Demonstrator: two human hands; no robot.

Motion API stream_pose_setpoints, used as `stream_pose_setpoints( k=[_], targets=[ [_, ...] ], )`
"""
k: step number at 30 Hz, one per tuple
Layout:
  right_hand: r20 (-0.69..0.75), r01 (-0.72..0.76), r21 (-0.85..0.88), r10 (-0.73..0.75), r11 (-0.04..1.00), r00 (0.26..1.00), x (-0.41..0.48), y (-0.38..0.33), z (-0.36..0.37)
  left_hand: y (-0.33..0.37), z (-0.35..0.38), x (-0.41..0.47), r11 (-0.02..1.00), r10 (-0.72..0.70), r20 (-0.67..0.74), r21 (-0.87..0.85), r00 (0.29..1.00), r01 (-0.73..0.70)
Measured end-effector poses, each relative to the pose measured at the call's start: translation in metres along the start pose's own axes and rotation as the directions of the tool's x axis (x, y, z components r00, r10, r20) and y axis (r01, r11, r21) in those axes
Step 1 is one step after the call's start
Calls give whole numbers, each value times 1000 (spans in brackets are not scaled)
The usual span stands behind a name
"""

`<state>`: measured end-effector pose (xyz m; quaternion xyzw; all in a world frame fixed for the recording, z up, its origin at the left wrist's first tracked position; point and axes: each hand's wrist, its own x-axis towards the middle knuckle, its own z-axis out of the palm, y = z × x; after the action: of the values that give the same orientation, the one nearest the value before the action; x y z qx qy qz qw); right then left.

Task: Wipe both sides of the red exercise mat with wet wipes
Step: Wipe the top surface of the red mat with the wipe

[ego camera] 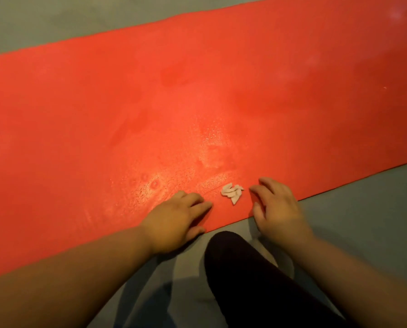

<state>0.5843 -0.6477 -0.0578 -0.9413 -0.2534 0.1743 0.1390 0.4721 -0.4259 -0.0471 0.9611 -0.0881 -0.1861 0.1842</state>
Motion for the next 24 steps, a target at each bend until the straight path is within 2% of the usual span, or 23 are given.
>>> stream_pose_setpoints(
  k=[3,5,7,9,11,12,13,15,17,19,20,21,23,24],
  targets=[
    [-43,66,31,-65,997,997,6,2,2,2,0,23,997,-34,-94,-77,995,26],
    [-86,104,35,-101,994,991,12,4,4,10,-2,44,997,6,-192,-74,981,-21],
    [-117,29,29,-25,999,993,17,6,4,13,2,61,992,125,-245,24,961,-123],
    [-163,-62,-13,59,998,985,23,11,3,13,9,71,957,283,-219,126,934,-261],
    [-130,-95,-58,87,994,988,29,18,0,6,9,77,918,390,-185,163,902,-363],
    [-102,-91,-71,83,993,991,32,22,-2,-2,3,80,913,397,-200,187,896,-363],
    [-78,-82,-78,76,994,994,35,25,-4,-15,-3,86,925,362,-241,209,901,-316],
    [-50,-77,-80,73,994,996,37,26,-4,-47,-21,98,972,168,-346,215,923,-96],
    [-51,-81,-75,77,994,996,37,25,-3,-76,-39,104,980,-104,-443,108,890,168],
    [-43,-80,-71,77,994,996,38,24,-3,-74,-37,96,953,-278,-439,-13,855,303],
    [-37,-75,-69,73,995,997,38,24,-3,-60,-28,86,960,-262,-405,-21,876,278],
    [-35,-74,-66,72,995,997,38,24,-3,-42,-16,74,981,-187,-360,-26,914,191],
    [-37,-82,-62,80,995,996,37,23,-3,-16,-3,46,997,67,-230,-11,971,-71],
    [-41,-89,-63,86,994,995,37,21,-2,-19,-6,42,984,177,-165,14,970,-177]
  ],
)
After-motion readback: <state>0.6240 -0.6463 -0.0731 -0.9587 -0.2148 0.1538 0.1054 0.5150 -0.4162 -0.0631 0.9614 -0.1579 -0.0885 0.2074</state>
